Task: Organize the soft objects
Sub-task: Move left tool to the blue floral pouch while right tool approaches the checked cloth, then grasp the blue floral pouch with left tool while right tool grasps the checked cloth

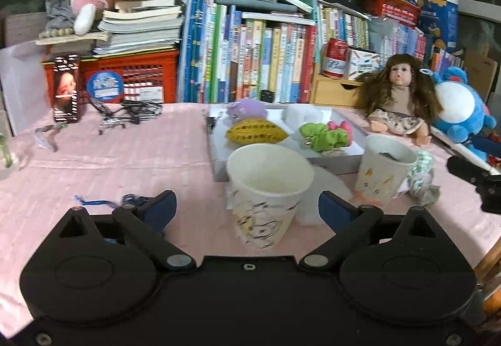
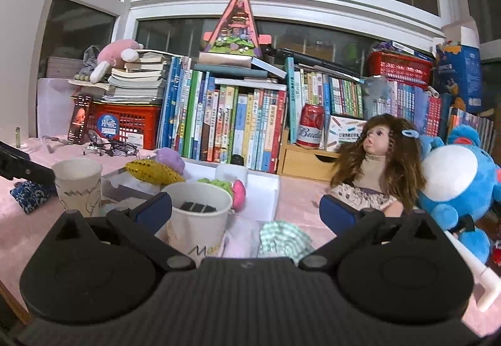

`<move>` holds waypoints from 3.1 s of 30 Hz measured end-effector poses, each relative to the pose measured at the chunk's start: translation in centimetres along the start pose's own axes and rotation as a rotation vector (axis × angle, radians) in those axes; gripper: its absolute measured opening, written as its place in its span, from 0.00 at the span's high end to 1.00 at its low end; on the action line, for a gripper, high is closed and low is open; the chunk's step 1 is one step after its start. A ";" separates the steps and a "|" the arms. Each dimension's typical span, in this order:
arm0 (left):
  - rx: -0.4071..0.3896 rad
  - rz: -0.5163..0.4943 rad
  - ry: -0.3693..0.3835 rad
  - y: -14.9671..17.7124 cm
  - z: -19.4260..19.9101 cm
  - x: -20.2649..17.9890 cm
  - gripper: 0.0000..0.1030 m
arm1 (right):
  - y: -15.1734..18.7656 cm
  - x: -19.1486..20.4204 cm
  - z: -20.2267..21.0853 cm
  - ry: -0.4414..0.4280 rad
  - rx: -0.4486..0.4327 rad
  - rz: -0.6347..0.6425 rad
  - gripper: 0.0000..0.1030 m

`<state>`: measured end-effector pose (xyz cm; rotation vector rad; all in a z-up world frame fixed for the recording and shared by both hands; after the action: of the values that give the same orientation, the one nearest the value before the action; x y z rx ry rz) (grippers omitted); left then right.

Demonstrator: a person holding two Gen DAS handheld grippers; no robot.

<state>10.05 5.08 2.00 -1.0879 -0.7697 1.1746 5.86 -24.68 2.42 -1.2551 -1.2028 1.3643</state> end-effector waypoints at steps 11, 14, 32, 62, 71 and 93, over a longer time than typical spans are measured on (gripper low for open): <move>-0.028 0.015 -0.169 3.2 1.8 4.6 0.06 | 3.3 -1.7 0.9 0.041 0.072 -0.061 0.12; -0.021 0.029 -0.195 3.8 1.9 5.6 0.07 | 4.0 -1.9 1.0 0.049 0.094 -0.057 0.15; 0.041 0.060 -0.298 5.7 -0.9 8.8 0.17 | 6.7 -3.0 -2.1 0.126 0.216 -0.059 0.22; 0.083 0.079 -0.313 6.6 -4.1 9.5 0.13 | 8.7 -3.7 -6.0 0.128 0.302 -0.107 0.22; 0.089 0.062 -0.330 6.5 -4.0 9.7 0.30 | 9.0 -3.5 -6.2 0.125 0.319 -0.087 0.45; 0.056 0.054 -0.308 4.1 -2.7 8.7 0.55 | 6.4 -3.9 -4.9 0.134 0.264 -0.053 0.56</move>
<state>13.32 12.87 -3.34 -0.8970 -0.9425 1.4214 11.06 -28.98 -3.52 -1.1007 -0.9239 1.3304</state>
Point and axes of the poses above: each gripper's, at about its wrist camera, not at the fingertips, and z roughly against the way its jaws point, x to its left, y to its underside, the point moved 8 cm from there along -z, roughly the way its jaws point, and after that the axes turned 10 degrees about -x, right-handed, at the moved point
